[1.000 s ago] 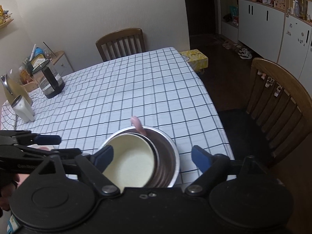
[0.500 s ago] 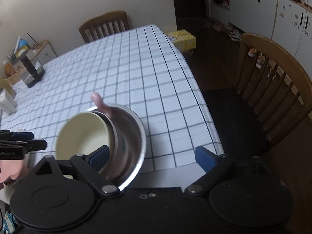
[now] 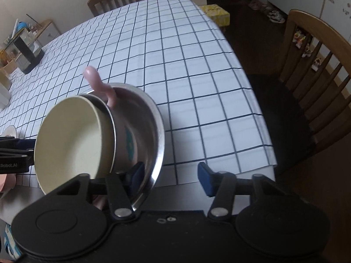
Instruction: Organize plates and bowls
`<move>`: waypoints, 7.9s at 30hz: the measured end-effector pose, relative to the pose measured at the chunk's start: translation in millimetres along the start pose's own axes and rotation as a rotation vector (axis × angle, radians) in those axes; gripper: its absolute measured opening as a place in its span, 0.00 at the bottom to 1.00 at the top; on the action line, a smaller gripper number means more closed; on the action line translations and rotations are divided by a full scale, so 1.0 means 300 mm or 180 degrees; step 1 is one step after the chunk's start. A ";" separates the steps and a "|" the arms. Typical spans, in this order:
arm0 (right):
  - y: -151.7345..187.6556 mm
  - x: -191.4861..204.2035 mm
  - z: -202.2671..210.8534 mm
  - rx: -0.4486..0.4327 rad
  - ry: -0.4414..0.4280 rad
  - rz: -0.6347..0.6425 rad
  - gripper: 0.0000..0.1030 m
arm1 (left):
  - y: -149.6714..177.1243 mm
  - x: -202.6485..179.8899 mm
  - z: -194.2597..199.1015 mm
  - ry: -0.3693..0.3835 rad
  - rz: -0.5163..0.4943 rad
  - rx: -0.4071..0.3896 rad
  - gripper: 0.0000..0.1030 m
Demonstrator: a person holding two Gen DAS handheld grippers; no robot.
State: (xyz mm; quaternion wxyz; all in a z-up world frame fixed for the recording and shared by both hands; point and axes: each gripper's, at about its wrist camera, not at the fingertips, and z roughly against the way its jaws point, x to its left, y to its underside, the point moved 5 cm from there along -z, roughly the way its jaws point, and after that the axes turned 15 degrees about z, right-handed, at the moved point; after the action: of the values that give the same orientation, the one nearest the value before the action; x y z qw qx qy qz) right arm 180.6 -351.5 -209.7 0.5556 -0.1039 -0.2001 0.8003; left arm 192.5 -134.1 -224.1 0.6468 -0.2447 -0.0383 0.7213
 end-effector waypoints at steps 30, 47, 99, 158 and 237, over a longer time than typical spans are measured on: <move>-0.073 0.109 0.054 -0.0007 -0.0028 0.0171 0.14 | 0.000 0.011 0.099 -0.0055 0.0131 0.0034 0.14; -0.275 0.464 0.138 -0.0243 -0.0384 0.0643 0.12 | 0.028 0.367 0.458 -0.0282 0.0742 -0.0305 0.15; -0.327 1.074 -0.165 0.0177 -0.0811 0.1328 0.18 | 0.198 0.904 0.555 -0.0855 0.1497 -0.0390 0.15; -0.122 0.921 0.434 -0.1421 -0.0833 0.1229 1.00 | 0.416 0.468 0.946 -0.0581 0.0985 -0.1756 1.00; -0.124 0.737 0.510 -0.1391 -0.1164 0.1558 1.00 | 0.442 0.199 0.947 -0.0776 0.1321 -0.1849 1.00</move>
State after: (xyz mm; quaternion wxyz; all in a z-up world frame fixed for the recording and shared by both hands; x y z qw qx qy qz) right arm 72.8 -165.9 -43.5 0.2677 -0.1202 -0.4313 0.8532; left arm -45.8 -24.2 -42.4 0.3812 -0.3329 -0.2677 0.8199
